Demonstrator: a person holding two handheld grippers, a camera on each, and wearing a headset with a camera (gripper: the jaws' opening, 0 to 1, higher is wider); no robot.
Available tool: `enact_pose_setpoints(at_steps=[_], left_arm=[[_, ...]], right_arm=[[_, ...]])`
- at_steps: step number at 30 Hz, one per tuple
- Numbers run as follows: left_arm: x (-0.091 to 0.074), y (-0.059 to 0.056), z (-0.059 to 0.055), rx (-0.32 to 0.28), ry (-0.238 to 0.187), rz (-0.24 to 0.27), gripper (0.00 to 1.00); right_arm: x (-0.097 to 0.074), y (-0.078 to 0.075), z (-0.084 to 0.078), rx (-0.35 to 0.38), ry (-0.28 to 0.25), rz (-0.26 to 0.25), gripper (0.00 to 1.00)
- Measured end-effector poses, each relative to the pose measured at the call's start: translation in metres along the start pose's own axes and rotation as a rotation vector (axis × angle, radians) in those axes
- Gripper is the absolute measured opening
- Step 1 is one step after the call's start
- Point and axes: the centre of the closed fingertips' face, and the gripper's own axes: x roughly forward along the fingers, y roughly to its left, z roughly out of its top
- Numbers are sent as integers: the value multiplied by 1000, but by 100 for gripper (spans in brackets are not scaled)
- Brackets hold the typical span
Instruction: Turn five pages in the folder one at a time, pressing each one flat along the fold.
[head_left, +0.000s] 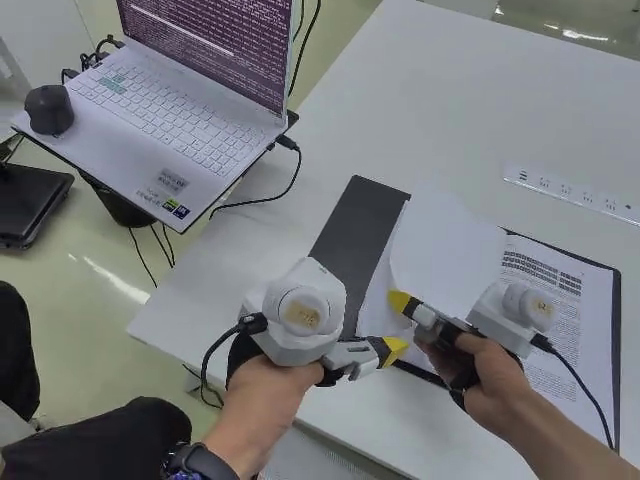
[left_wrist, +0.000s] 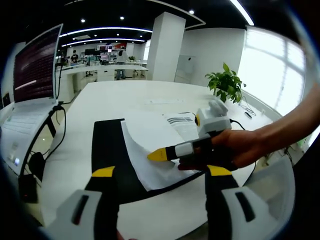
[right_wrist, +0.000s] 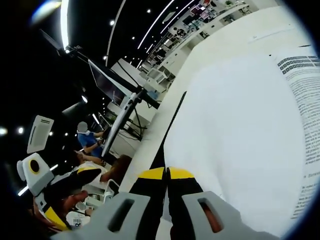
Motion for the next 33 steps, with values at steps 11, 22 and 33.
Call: enact_pose_setpoints(at_steps=[11, 22, 33], left_arm=[[-4, 11, 0, -7, 0, 13, 71], [-4, 21, 0, -9, -1, 26, 71], [-10, 17, -8, -16, 19, 12, 71]], right_arm=[[19, -26, -18, 61, 52, -76, 0], [24, -28, -19, 92, 43, -99, 0], [27, -7, -21, 87, 40, -33, 21]])
